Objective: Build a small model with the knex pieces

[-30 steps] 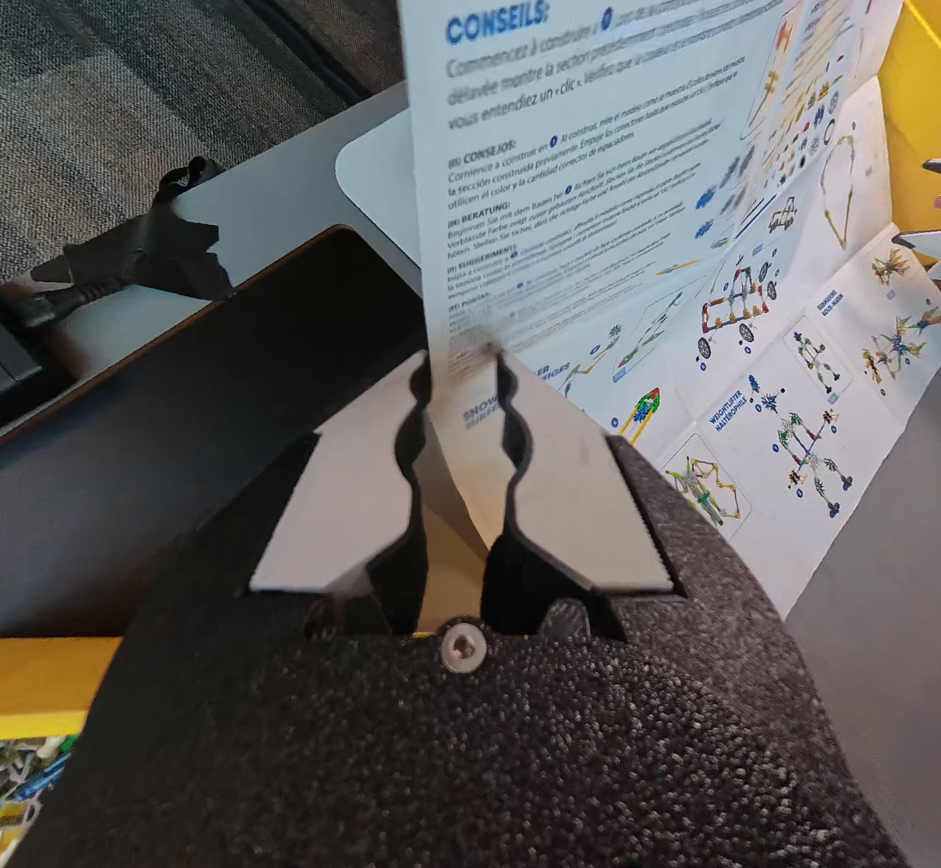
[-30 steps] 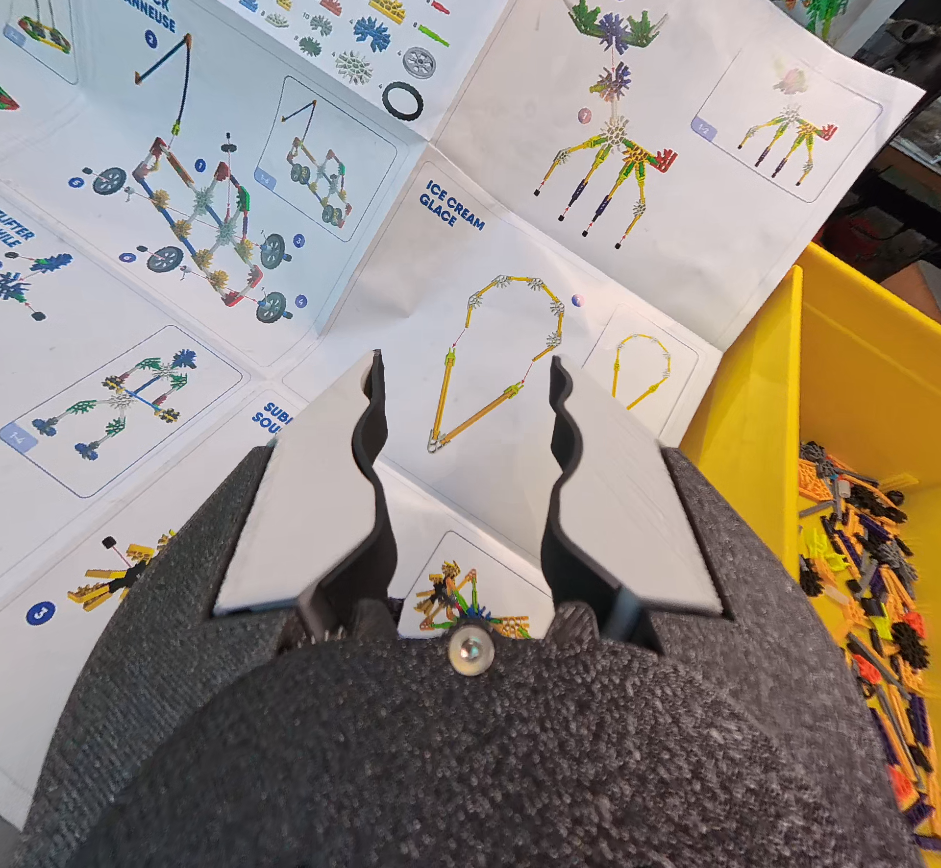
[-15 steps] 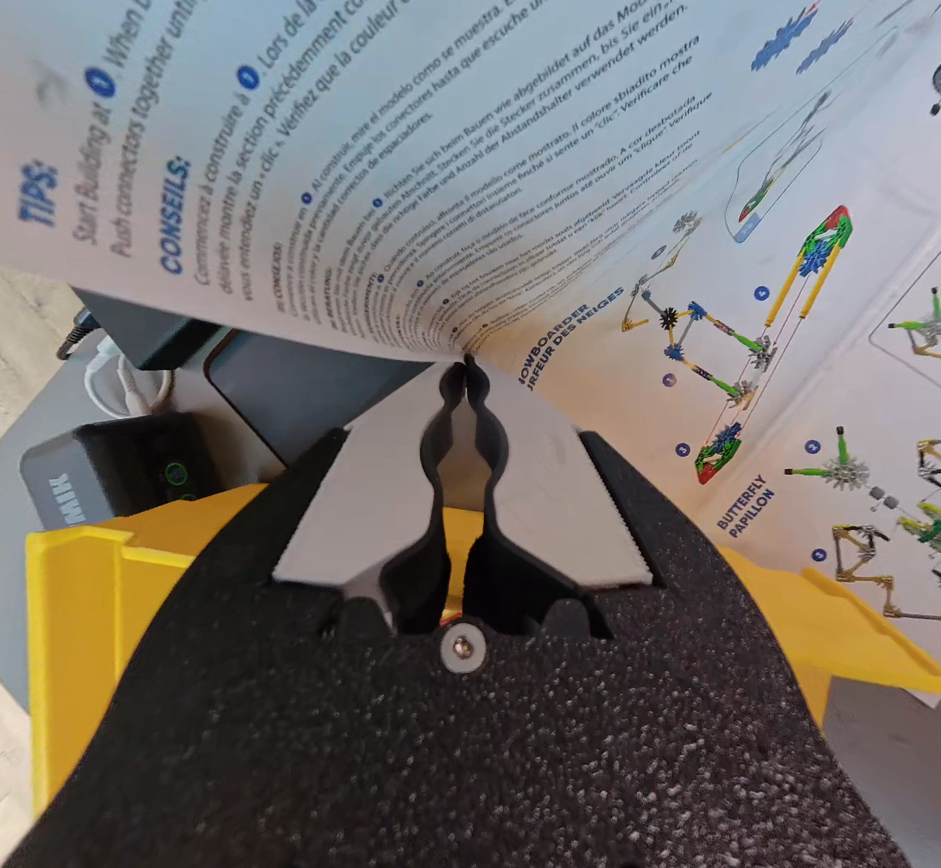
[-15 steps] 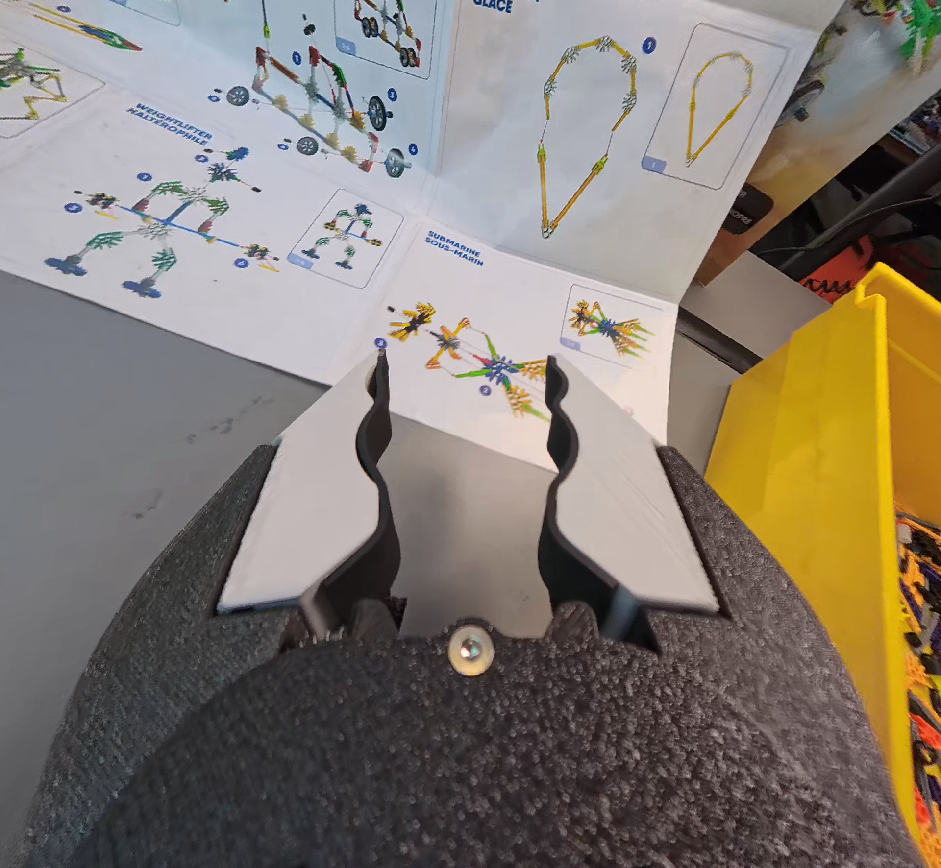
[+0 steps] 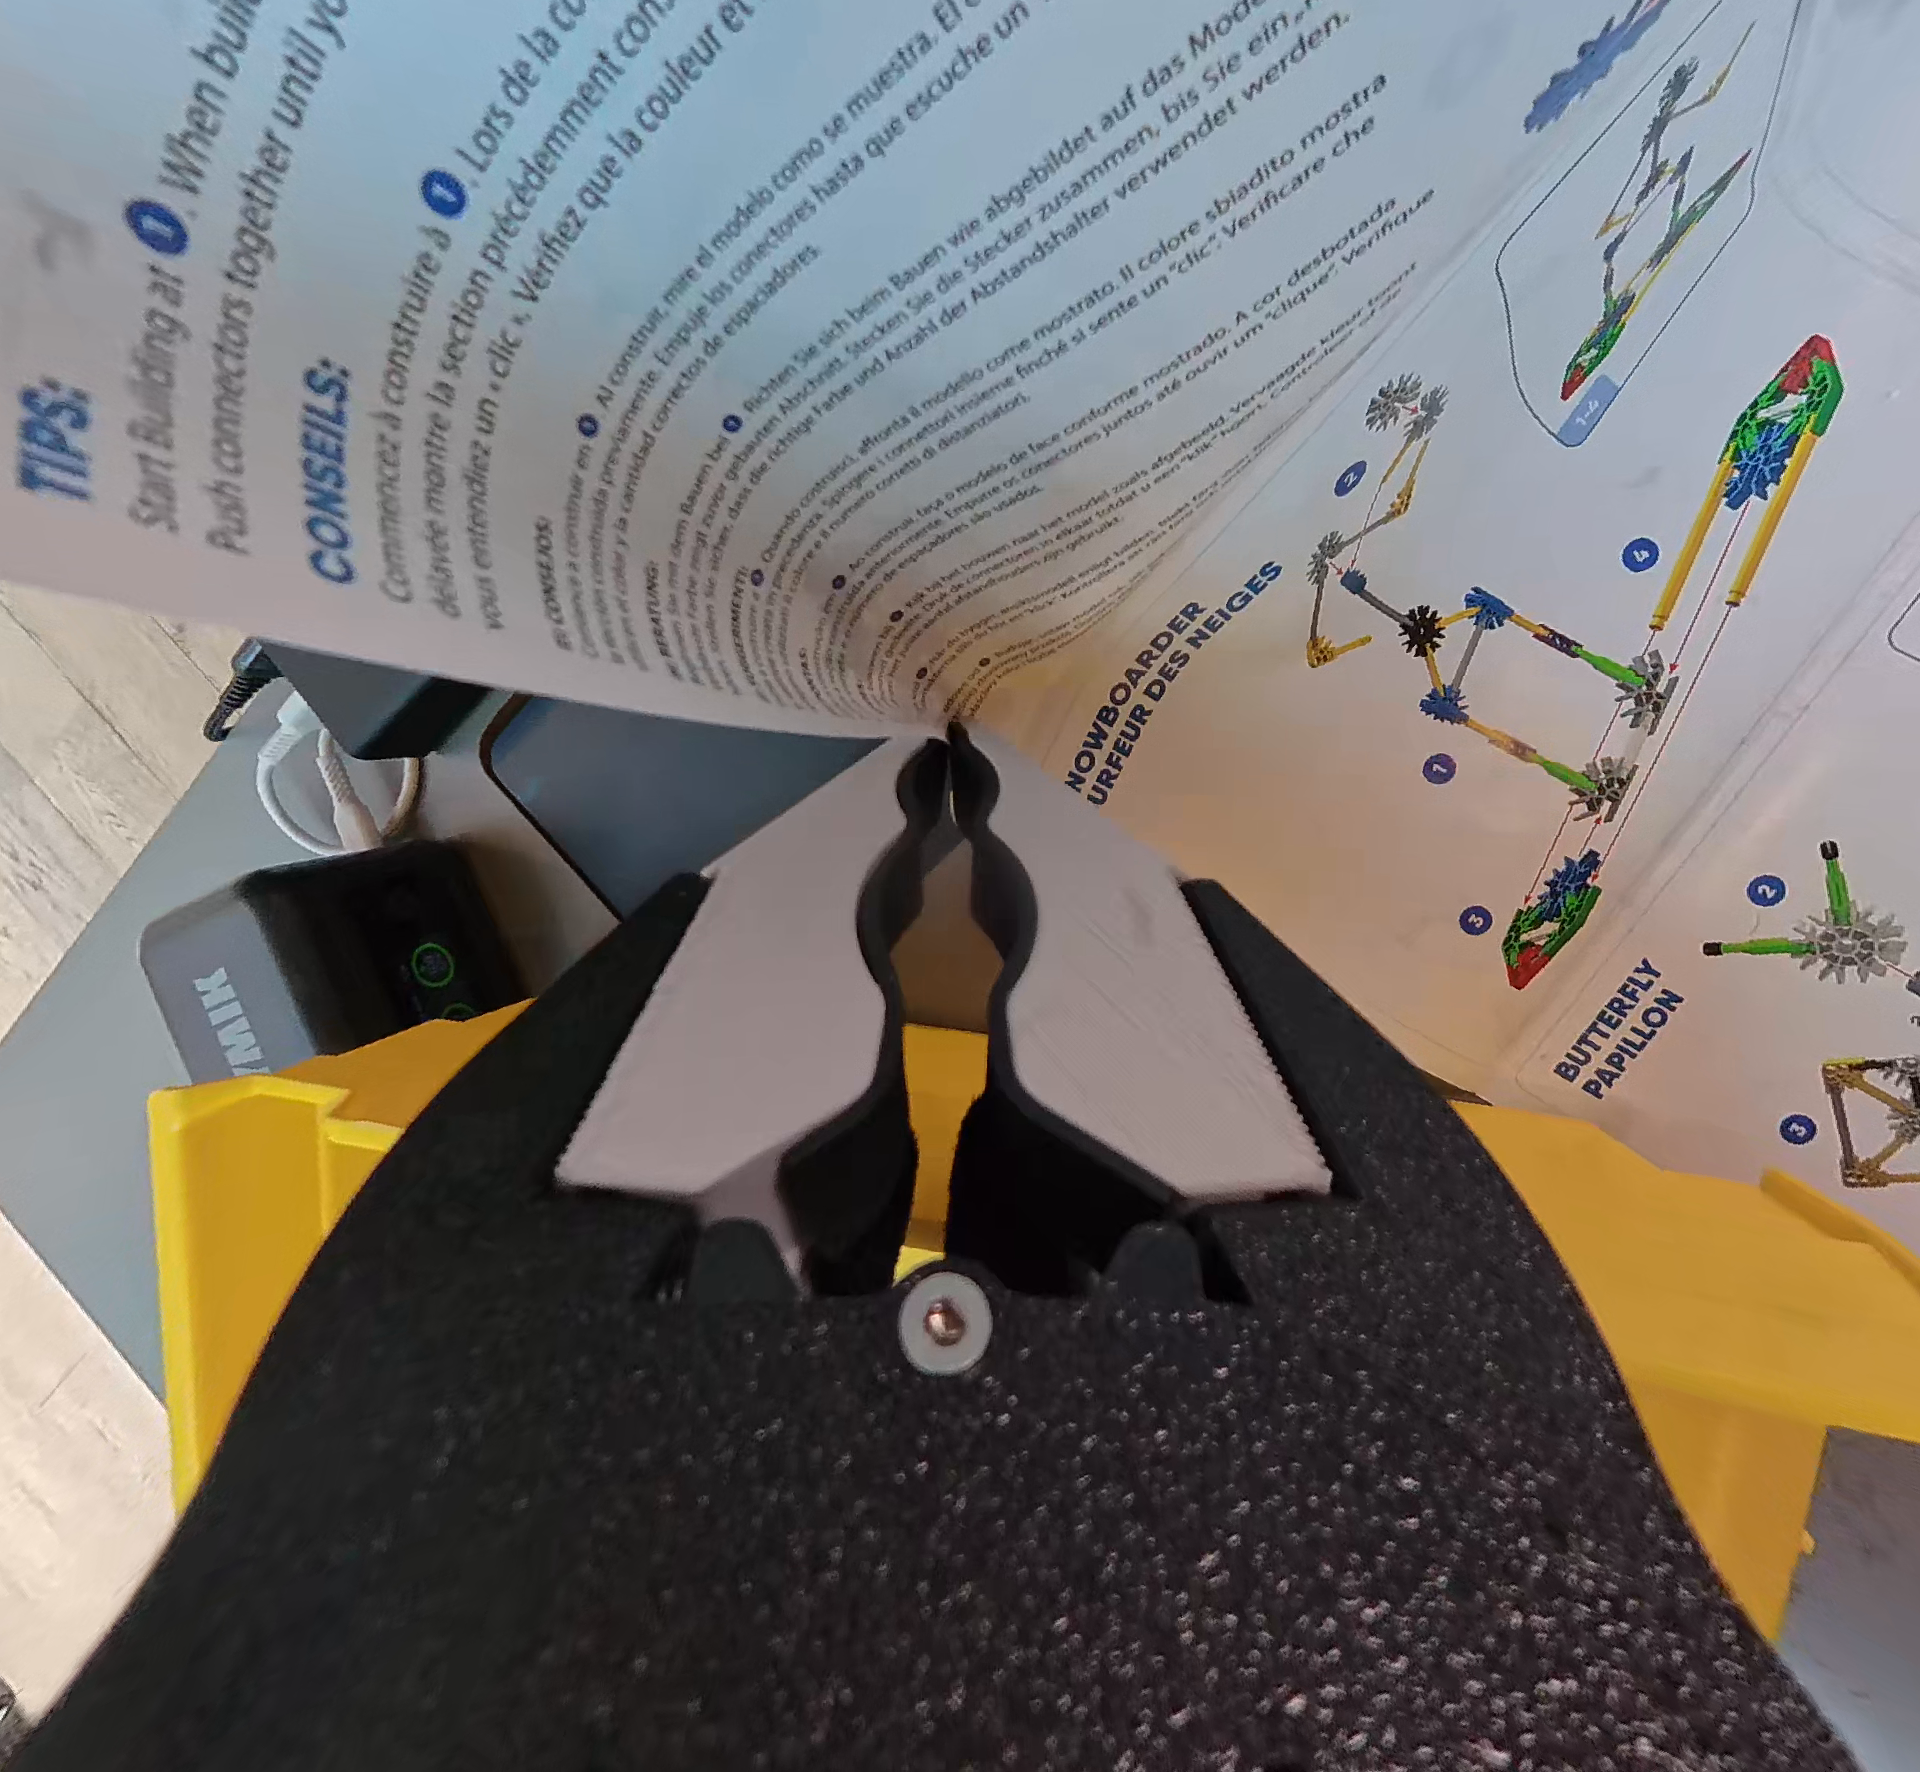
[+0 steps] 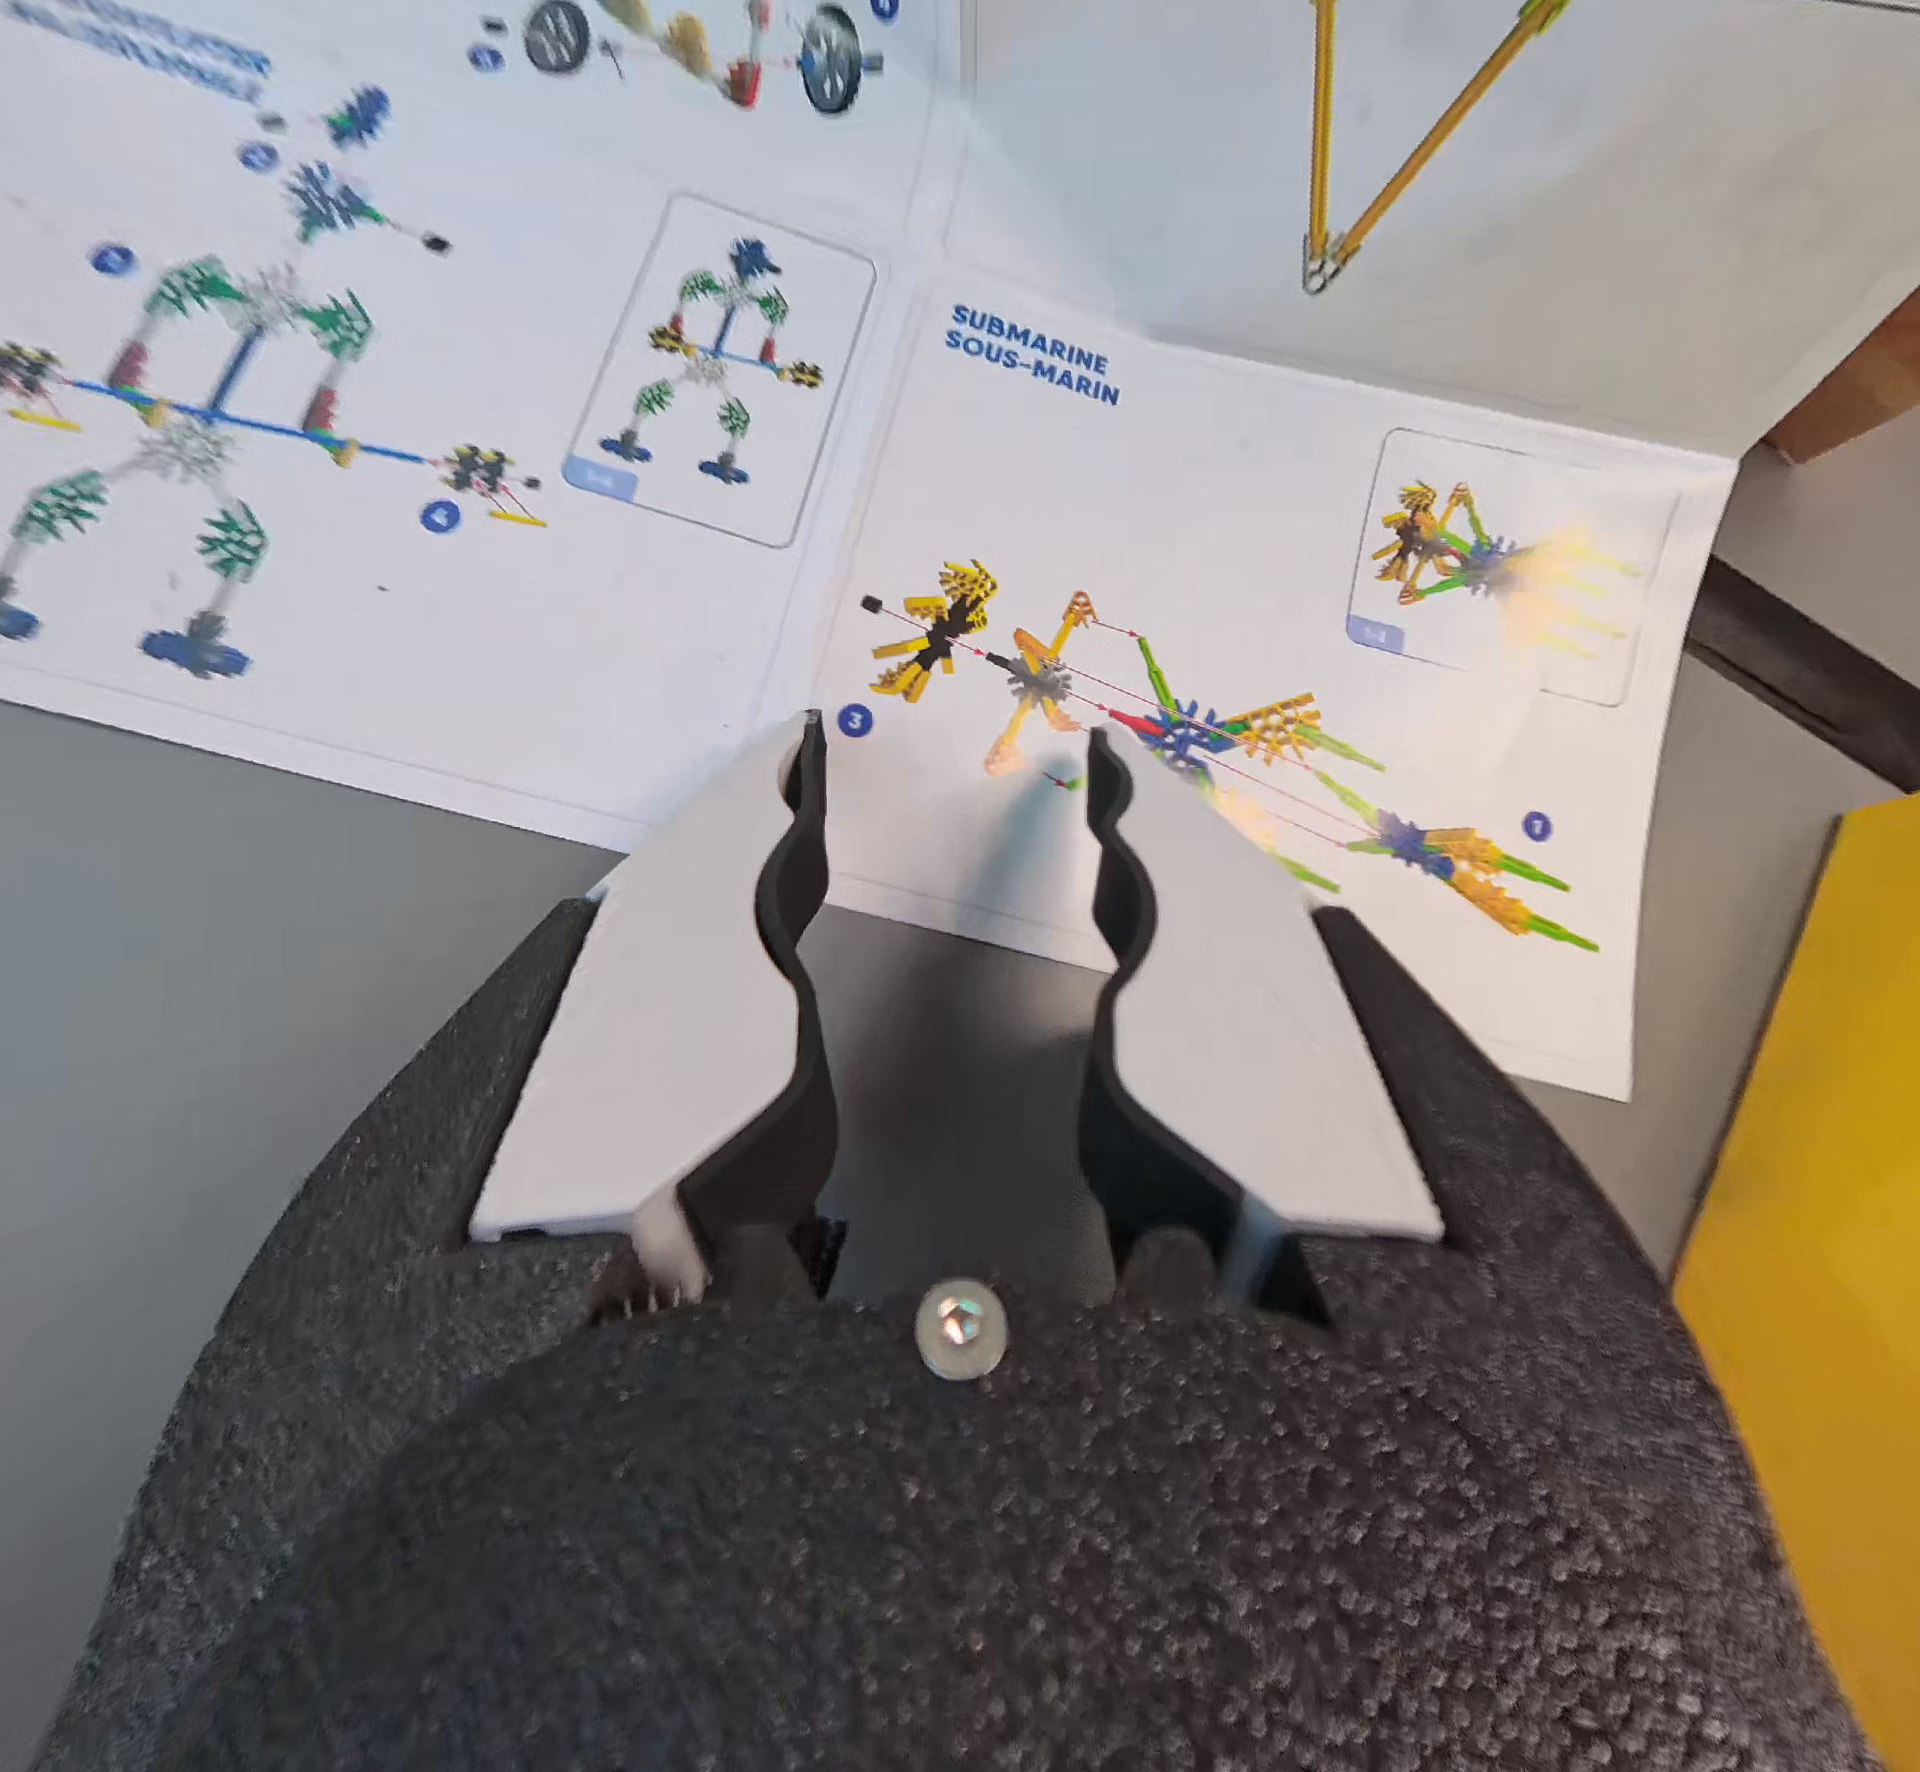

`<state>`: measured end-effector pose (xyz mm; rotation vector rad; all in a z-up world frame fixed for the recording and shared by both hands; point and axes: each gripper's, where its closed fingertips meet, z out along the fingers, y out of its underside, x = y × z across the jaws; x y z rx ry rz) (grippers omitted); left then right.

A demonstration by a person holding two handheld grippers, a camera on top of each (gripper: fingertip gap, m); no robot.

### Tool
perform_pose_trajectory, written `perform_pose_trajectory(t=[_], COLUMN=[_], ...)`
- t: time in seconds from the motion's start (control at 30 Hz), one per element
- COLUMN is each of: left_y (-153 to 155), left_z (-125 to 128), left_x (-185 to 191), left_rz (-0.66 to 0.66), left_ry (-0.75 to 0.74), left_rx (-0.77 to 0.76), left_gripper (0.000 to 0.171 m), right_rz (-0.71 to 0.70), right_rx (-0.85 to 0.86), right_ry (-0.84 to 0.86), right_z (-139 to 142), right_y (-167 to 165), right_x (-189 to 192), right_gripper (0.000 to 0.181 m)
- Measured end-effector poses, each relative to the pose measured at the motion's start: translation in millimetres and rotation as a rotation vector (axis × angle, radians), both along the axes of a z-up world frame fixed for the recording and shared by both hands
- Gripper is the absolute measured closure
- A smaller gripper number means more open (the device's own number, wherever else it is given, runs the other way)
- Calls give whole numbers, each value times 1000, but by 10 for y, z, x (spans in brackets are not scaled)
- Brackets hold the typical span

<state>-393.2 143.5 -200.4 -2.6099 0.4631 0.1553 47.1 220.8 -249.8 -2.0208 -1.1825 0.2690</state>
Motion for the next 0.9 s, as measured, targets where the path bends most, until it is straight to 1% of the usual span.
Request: perform_pose_trajectory(t=[0.07,0.2,0.4,0.63,0.7,0.83,0.87,0.9], left_y=[13,62,58,90,103,86,81,80], left_z=[-7,-41,-123,-103,-112,-155,-158,-147], left_x=[-16,-27,-166,-440,-480,-505,-507,-508], left_rz=[2,-9,-21,25,39,48,48,49], left_ry=[-1,8,86,152,153,168,176,188], left_rx=[-5,-29,-101,-138,-147,-178,-183,-181], left_gripper=[171,171,171,171,169,169,169,168], right_rz=[-11,-6,89,217,243,276,282,289], right_rx=[-86,-129,-168,-182,-180,-180,-183,-192], right_ry=[34,17,-4,-22,-28,-24,-23,-19], right_z=[-44,-61,-50,-38,-44,-23,-18,-17], right_y=[-64,-221,-719,-1162,-1233,-1311,-1320,-1322], right_x=[-36,-46,-195,-536,-588,-632,-628,-623], right_gripper=[139,142,142,144,147,147,145,139])
